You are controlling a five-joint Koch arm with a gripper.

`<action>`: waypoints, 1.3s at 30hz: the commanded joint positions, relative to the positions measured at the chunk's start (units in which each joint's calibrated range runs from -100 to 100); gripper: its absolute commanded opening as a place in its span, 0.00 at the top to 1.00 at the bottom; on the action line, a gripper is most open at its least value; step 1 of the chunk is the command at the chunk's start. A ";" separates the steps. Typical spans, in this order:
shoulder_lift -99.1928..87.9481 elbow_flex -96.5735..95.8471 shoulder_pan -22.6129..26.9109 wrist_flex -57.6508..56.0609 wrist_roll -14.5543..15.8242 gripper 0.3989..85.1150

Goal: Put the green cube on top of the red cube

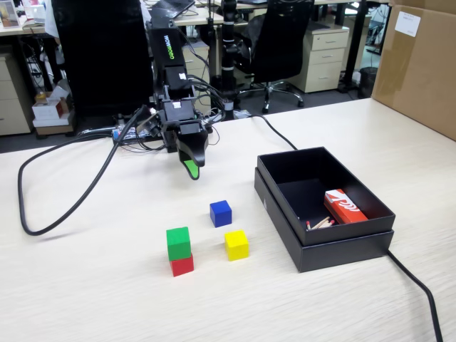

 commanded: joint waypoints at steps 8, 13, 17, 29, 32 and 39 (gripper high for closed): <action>-8.14 -17.79 1.47 22.69 3.47 0.44; -9.52 -24.23 1.56 25.11 3.42 0.44; -9.86 -26.86 1.81 24.25 2.93 0.44; -9.75 -26.77 1.51 24.25 0.59 0.43; -9.75 -26.77 1.47 24.25 0.59 0.43; -9.75 -26.77 1.47 24.25 0.59 0.43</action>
